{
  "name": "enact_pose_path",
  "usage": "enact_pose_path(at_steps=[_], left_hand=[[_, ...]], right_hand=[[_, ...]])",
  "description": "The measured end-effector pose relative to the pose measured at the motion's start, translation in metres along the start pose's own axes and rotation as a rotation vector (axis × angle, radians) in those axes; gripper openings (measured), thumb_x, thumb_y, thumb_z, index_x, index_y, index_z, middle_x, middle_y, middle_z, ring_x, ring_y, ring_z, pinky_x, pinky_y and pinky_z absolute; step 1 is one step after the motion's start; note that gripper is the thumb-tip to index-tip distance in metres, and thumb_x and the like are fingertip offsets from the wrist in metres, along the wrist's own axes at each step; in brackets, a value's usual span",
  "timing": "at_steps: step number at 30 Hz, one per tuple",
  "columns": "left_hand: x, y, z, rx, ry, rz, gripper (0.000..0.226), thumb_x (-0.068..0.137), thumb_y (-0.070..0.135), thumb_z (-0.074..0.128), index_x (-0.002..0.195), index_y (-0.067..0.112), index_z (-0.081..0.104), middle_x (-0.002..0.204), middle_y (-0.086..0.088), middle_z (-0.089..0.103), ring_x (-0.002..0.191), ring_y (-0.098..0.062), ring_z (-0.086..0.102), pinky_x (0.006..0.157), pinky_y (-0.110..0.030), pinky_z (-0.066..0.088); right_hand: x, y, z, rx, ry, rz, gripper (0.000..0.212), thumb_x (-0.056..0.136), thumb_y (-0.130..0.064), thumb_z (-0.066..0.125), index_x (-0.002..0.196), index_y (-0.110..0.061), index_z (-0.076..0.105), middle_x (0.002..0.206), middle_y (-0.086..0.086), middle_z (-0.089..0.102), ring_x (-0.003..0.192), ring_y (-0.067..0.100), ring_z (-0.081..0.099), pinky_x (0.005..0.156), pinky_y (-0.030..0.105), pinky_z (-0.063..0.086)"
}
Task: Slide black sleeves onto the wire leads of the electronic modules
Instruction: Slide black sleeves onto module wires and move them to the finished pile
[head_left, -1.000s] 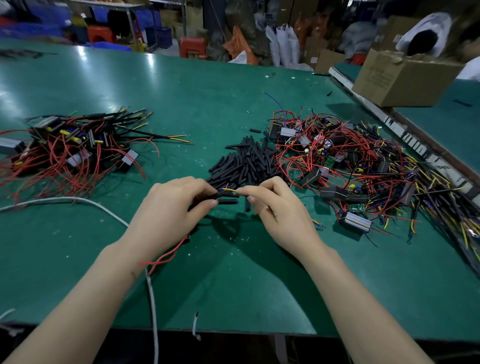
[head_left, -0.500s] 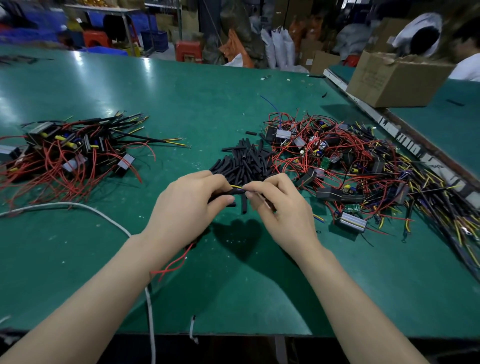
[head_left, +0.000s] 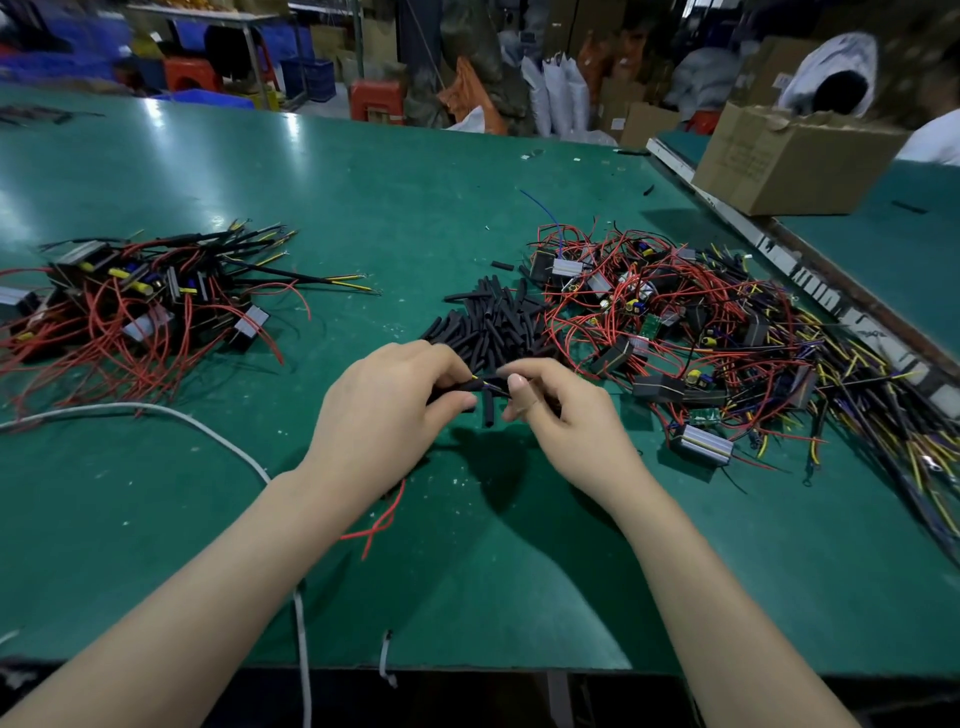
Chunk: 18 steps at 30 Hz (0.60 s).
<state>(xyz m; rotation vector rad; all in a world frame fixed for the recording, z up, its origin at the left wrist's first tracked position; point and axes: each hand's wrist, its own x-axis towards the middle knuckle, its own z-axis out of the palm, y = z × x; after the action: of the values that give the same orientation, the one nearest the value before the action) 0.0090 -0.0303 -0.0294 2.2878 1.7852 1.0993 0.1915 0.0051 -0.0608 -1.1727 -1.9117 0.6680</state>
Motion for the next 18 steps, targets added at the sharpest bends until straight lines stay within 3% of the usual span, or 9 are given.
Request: enact_pose_path(at_steps=[2,4,7,10,13,15,16,18], left_hand=[[-0.001,0.000,0.002,-0.024,0.021,-0.023,0.016,0.082,0.037,0.070,0.090,0.024,0.064,0.083,0.013,0.064,0.085,-0.015,0.055,0.070,-0.034,0.045],[-0.001,0.001,0.002,-0.027,0.038,0.012,0.016,0.082,0.035,0.071,0.087,0.021,0.065,0.081,0.010,0.064,0.083,-0.017,0.055,0.069,-0.035,0.045],[0.002,0.002,0.001,0.020,0.027,0.177,0.017,0.081,0.026,0.074,0.081,0.011,0.066,0.075,0.000,0.062,0.075,-0.027,0.056,0.063,-0.039,0.047],[0.004,0.002,-0.001,0.043,0.010,0.276,0.019,0.081,0.029,0.069,0.079,0.009,0.067,0.073,-0.002,0.063,0.071,-0.029,0.057,0.060,-0.042,0.047],[0.003,-0.004,-0.008,0.011,0.088,0.199,0.025,0.089,0.037,0.057,0.086,0.016,0.069,0.081,0.004,0.065,0.078,-0.023,0.061,0.066,-0.040,0.045],[0.003,-0.012,-0.015,-0.074,0.160,0.049,0.021,0.093,0.031,0.054,0.094,0.016,0.068,0.088,0.005,0.065,0.083,-0.021,0.062,0.075,-0.037,0.047],[0.005,-0.018,-0.019,-0.125,0.143,-0.029,0.018,0.094,0.027,0.054,0.099,0.016,0.067,0.091,0.006,0.065,0.087,-0.020,0.062,0.080,-0.034,0.046],[0.008,-0.032,-0.028,-0.176,-0.046,-0.127,0.018,0.095,0.024,0.054,0.105,0.021,0.069,0.097,0.010,0.067,0.099,-0.016,0.063,0.091,-0.028,0.043]], right_hand=[[-0.001,-0.001,-0.001,0.000,0.039,-0.024,0.012,0.098,-0.027,0.052,0.103,-0.034,0.060,0.073,-0.019,0.067,0.081,0.004,0.063,0.076,0.026,0.047],[-0.002,-0.002,-0.001,-0.007,0.094,-0.072,0.012,0.097,-0.026,0.053,0.105,-0.031,0.061,0.077,-0.015,0.067,0.088,0.015,0.064,0.083,0.036,0.048],[-0.003,-0.001,-0.002,-0.074,0.121,-0.181,0.013,0.094,-0.024,0.053,0.106,-0.025,0.058,0.081,-0.020,0.062,0.088,0.025,0.063,0.081,0.053,0.046],[-0.002,0.000,-0.005,-0.066,0.116,-0.203,0.012,0.093,-0.027,0.053,0.105,-0.029,0.052,0.083,-0.018,0.062,0.090,0.025,0.063,0.081,0.056,0.045],[-0.002,-0.002,-0.004,-0.064,0.140,-0.216,0.017,0.093,-0.027,0.055,0.109,-0.029,0.050,0.084,-0.019,0.063,0.093,0.025,0.061,0.090,0.050,0.042],[-0.003,-0.004,-0.004,-0.097,0.188,-0.225,0.019,0.092,-0.029,0.056,0.110,-0.031,0.051,0.086,-0.021,0.064,0.097,0.021,0.059,0.100,0.027,0.028],[-0.003,-0.005,-0.005,-0.119,0.216,-0.229,0.019,0.091,-0.030,0.056,0.109,-0.032,0.052,0.086,-0.021,0.064,0.098,0.019,0.057,0.096,0.019,0.022],[-0.004,-0.008,-0.006,-0.128,0.241,-0.239,0.020,0.090,-0.030,0.058,0.107,-0.035,0.051,0.087,-0.022,0.065,0.098,0.015,0.053,0.092,0.018,0.018]])
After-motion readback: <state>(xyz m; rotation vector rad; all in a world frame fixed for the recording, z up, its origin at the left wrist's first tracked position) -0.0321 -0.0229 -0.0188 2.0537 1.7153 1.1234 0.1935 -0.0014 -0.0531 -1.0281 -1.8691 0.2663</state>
